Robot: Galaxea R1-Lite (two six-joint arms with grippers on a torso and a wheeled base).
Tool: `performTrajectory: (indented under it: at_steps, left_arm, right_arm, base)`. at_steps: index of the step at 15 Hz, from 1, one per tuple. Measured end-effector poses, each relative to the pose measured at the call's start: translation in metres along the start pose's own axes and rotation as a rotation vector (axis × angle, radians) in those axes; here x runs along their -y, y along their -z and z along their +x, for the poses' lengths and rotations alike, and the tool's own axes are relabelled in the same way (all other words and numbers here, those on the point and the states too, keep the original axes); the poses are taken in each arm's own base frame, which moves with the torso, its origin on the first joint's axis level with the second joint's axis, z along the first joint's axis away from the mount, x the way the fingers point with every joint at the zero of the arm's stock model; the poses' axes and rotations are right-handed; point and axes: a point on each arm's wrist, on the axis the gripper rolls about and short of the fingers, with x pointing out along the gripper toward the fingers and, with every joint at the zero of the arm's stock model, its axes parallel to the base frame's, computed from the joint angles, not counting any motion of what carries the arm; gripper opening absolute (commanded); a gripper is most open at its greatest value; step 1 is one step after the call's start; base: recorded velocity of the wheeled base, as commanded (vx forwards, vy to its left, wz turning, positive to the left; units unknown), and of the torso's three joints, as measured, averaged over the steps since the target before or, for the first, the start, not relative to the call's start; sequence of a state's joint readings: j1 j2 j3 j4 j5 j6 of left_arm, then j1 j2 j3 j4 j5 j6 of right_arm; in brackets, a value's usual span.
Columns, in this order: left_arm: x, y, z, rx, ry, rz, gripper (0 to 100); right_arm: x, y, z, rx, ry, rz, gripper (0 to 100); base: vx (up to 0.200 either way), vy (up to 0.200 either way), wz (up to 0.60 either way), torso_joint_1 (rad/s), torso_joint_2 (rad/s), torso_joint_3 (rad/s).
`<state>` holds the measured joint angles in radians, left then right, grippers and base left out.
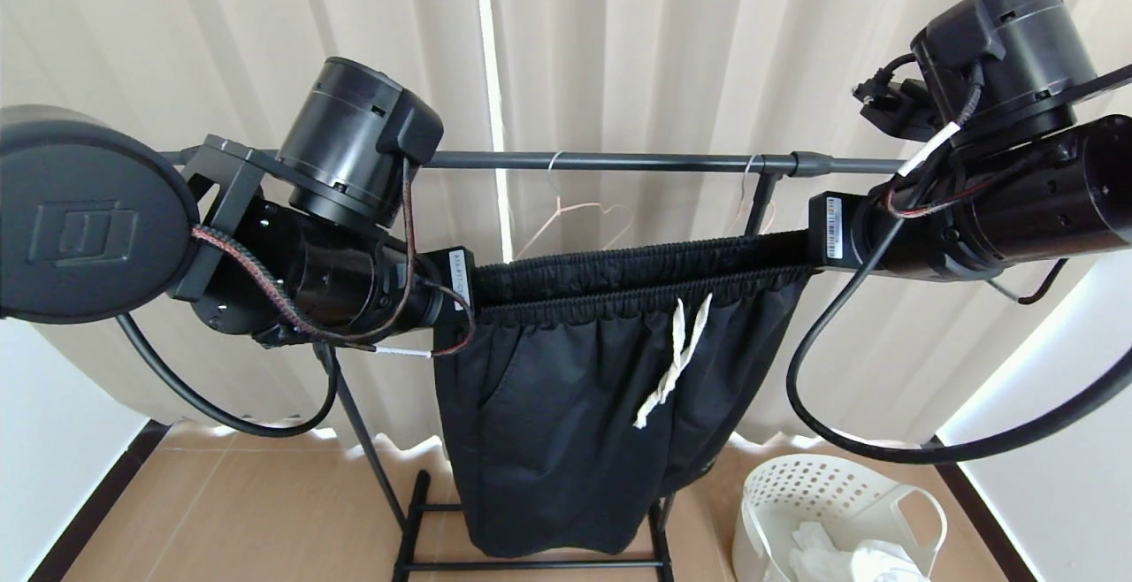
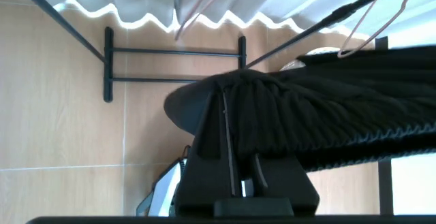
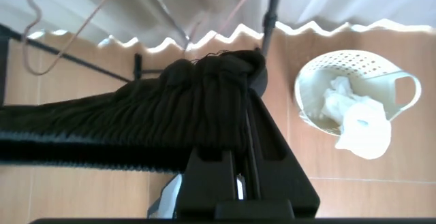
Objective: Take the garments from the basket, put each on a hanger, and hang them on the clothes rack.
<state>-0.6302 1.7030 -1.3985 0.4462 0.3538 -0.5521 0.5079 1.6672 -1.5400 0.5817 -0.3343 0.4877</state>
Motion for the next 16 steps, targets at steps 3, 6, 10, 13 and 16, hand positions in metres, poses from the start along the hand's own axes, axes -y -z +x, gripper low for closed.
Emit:
performTrajectory:
  at_steps: [3,6,10,13,16]
  left_arm:
    - [-0.001,0.000,-0.001,0.003,-0.001,0.003,0]
    - [0.004,0.000,-0.003,0.000,0.041,0.076,0]
    - [0.029,-0.019,-0.004,0.047,0.165,0.121,0]
    - [0.048,-0.051,0.005,0.135,0.215,0.099,0]
    - [0.062,-0.075,0.022,0.186,0.279,0.075,0]
  right_arm:
    - [0.011,-0.006,0.002,0.011,0.033,-0.001,0]
    - [0.013,-0.002,0.001,-0.006,0.043,-0.018,0]
    - [0.009,0.026,-0.016,-0.079,0.015,-0.167,0]
    - [0.015,0.043,-0.034,-0.113,-0.012,-0.311,0]
    - [0.009,0.065,-0.051,-0.135,-0.085,-0.429,0]
  base:
    - [0.000,0.000,0.00,0.000,0.00,0.000]
    - [0.000,0.000,0.00,0.000,0.00,0.000]
    - [0.000,0.000,0.00,0.000,0.00,0.000]
    - [0.000,0.000,0.00,0.000,0.00,0.000]
    - [0.000,0.000,0.00,0.000,0.00,0.000]
